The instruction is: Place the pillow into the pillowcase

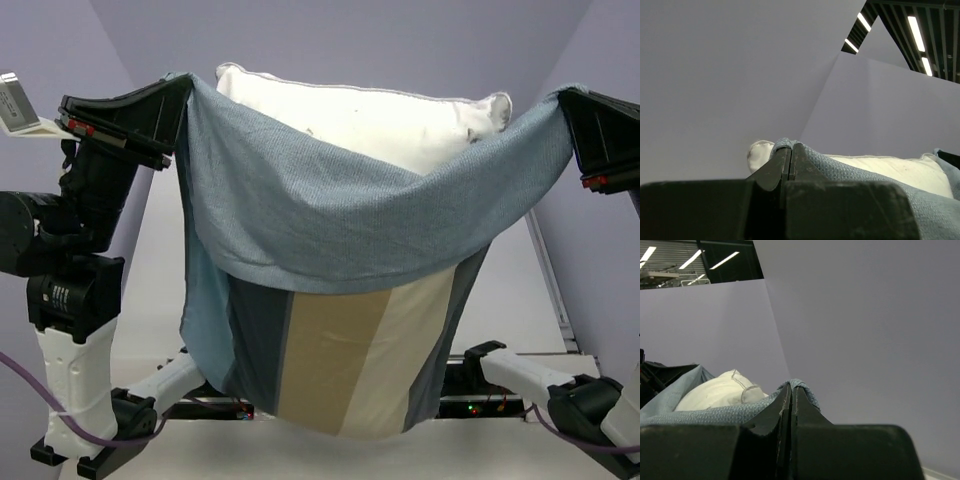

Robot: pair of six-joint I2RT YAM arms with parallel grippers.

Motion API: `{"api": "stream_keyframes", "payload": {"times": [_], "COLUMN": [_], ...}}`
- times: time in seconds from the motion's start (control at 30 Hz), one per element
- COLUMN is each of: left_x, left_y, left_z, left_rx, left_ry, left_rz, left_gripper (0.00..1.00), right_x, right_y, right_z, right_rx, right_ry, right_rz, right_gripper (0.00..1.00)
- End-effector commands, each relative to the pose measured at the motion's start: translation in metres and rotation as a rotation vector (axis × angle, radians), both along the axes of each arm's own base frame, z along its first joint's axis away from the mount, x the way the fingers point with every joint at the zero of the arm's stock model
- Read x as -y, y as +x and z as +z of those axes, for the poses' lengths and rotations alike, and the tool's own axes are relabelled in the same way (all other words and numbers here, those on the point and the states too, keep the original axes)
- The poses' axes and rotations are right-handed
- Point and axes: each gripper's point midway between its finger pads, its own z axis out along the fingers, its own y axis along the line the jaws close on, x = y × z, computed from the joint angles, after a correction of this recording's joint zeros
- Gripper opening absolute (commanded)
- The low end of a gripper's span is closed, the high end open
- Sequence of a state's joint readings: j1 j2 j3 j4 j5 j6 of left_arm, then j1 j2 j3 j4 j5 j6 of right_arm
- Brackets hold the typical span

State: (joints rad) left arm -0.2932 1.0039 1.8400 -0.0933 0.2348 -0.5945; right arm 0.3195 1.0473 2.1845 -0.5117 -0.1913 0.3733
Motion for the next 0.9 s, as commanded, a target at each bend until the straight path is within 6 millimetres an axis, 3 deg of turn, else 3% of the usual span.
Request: {"api": "stream_keyframes", "payload": {"times": [0.0,0.07,0.2,0.23,0.3,0.33,0.37,0.43,0.47,0.5,0.53,0.57,0.6,0.63,0.67,0.7,0.73,0.77,0.8,0.83,0.87], "left_x": [-0.016,-0.017,-0.013,-0.008,-0.009,-0.014,-0.016,-0.02,-0.023,-0.02,-0.014,-0.008,-0.007,0.007,0.01,0.001,0.004,0.01,0.001,0.012,0.007], "left_y": [-0.007,0.004,0.037,0.063,0.09,0.083,0.1,0.096,0.082,0.084,0.074,0.076,0.058,0.091,0.1,0.056,0.06,0.09,0.054,0.068,0.048], "left_z": [0.04,0.032,0.03,0.025,0.028,0.041,0.04,0.052,0.068,0.07,0.075,0.069,0.068,0.023,-0.006,-0.006,-0.036,-0.114,-0.12,-0.192,-0.205], "left_rx": [0.164,0.149,0.113,0.079,0.054,0.069,0.054,0.081,0.125,0.132,0.16,0.153,0.173,0.068,0.02,0.093,0.035,-0.061,-0.013,-0.145,-0.13], "left_ry": [-0.051,-0.051,-0.024,-0.002,0.031,0.031,0.038,0.03,0.016,0.025,0.046,0.07,0.085,0.132,0.137,0.089,0.001,-0.045,-0.114,-0.152,-0.195], "left_rz": [0.087,0.108,0.15,0.166,0.227,0.246,0.277,0.287,0.284,0.275,0.238,0.213,0.189,0.155,0.14,0.125,0.066,0.047,0.021,-0.025,-0.033], "left_gripper": [0.0,0.0,0.0,0.0,0.0,0.0,0.0,0.0,0.0,0.0,0.0,0.0,0.0,0.0,0.0,0.0,0.0,0.0,0.0,0.0,0.0], "right_x": [-0.002,-0.005,-0.028,-0.037,-0.039,-0.052,-0.054,-0.062,-0.064,-0.064,-0.068,-0.083,-0.075,-0.095,-0.099,-0.092,-0.092,-0.086,-0.088,-0.081,-0.08], "right_y": [0.028,0.036,0.094,0.124,0.137,0.173,0.176,0.17,0.151,0.139,0.118,0.143,0.106,0.137,0.141,0.123,0.134,0.15,0.169,0.182,0.198], "right_z": [0.017,0.018,0.009,0.008,0.026,0.017,0.028,0.047,0.068,0.075,0.077,0.057,0.062,0.014,-0.01,-0.024,-0.057,-0.088,-0.17,-0.208,-0.281], "right_rx": [0.048,0.047,-0.019,-0.041,0.019,-0.002,0.044,0.14,0.252,0.302,0.36,0.331,0.399,0.311,0.278,0.294,0.226,0.147,-0.021,-0.106,-0.258], "right_ry": [0.037,0.036,0.01,0.001,-0.002,-0.02,-0.016,-0.023,-0.02,-0.025,-0.064,-0.116,-0.155,-0.243,-0.295,-0.344,-0.37,-0.366,-0.391,-0.375,-0.353], "right_rz": [-0.032,-0.035,-0.009,-0.012,-0.035,-0.035,-0.031,0.007,0.041,0.051,0.091,0.114,0.108,0.159,0.169,0.138,0.129,0.083,0.093,0.063,0.082], "right_gripper": [0.0,0.0,0.0,0.0,0.0,0.0,0.0,0.0,0.0,0.0,0.0,0.0,0.0,0.0,0.0,0.0,0.0,0.0,0.0,0.0,0.0]}}
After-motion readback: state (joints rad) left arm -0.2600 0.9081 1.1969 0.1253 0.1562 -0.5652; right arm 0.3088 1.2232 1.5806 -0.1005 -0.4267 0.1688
